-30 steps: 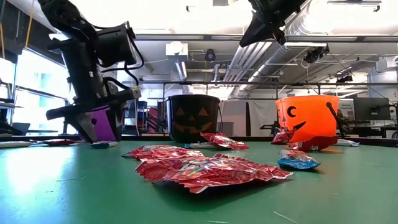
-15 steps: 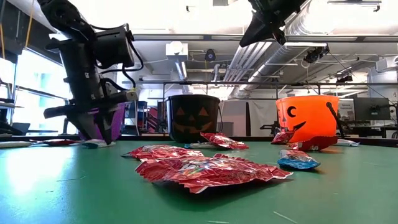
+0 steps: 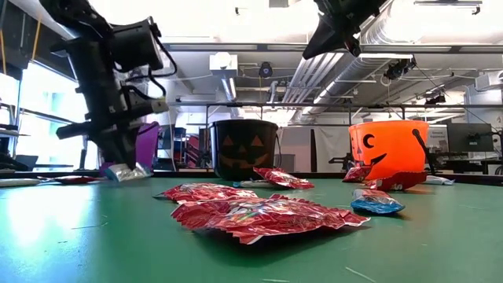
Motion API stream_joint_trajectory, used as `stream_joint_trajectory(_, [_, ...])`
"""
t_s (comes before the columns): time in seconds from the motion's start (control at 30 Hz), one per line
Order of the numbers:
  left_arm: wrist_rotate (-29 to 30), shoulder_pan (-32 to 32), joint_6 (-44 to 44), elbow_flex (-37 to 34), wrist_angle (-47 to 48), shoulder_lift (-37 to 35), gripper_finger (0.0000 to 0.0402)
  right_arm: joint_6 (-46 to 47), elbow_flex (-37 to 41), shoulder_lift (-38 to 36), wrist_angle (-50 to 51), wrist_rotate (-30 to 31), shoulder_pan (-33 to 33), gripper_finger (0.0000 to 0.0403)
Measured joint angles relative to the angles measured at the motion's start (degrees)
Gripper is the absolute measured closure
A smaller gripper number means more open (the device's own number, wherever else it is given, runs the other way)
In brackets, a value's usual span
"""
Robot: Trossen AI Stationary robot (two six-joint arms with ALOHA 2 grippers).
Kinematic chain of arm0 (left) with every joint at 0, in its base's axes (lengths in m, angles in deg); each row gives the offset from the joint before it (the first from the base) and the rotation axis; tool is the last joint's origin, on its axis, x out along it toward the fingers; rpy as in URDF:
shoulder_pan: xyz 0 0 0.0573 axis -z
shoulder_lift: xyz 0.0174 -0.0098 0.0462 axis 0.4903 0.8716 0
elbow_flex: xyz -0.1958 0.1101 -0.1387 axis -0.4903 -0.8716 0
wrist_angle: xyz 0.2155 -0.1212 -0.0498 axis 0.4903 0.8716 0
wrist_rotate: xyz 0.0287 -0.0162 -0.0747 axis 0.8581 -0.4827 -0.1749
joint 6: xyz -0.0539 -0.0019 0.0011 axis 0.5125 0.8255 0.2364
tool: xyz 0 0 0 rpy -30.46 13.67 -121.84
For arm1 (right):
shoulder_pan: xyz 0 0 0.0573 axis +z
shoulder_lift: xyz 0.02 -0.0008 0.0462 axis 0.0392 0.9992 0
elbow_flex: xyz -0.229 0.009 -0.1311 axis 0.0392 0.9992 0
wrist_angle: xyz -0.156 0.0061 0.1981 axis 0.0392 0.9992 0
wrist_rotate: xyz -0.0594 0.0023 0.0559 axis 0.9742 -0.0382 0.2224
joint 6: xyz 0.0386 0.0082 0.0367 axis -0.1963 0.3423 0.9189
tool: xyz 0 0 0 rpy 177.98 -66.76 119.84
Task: Sort candy by brand, put in halloween buckets
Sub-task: Put the blue chocolate bar into the orange bucket
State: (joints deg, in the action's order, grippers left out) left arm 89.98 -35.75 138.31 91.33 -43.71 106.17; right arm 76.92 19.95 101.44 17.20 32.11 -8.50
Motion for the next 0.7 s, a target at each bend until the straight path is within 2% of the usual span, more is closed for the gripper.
stream_joint_trajectory(0.07, [0.02,0.0,-1.35,0.02,-0.85,-1.11,0.0383,0.0,0.0,0.0,-0.17,-0.17,0.02,0.0403])
stream_joint_trajectory(0.17, [0.06,0.0,-3.51,0.04,-3.11,-2.86,0.0396,0.38,0.0,0.0,-0.97,-3.94,0.0,0.0403])
stream_joint_trajectory(0.33, [0.36,-0.08,-8.62,0.07,-11.91,-6.35,0.0401,4.74,0.0,0.79,-4.17,-9.05,0.04,0.0391])
stream_joint_trajectory(0.7, [1.34,-3.5,-16.73,0.17,-38.3,-12.23,0.0401,14.07,0.0,8.21,-22.21,-16.26,0.74,0.0255])
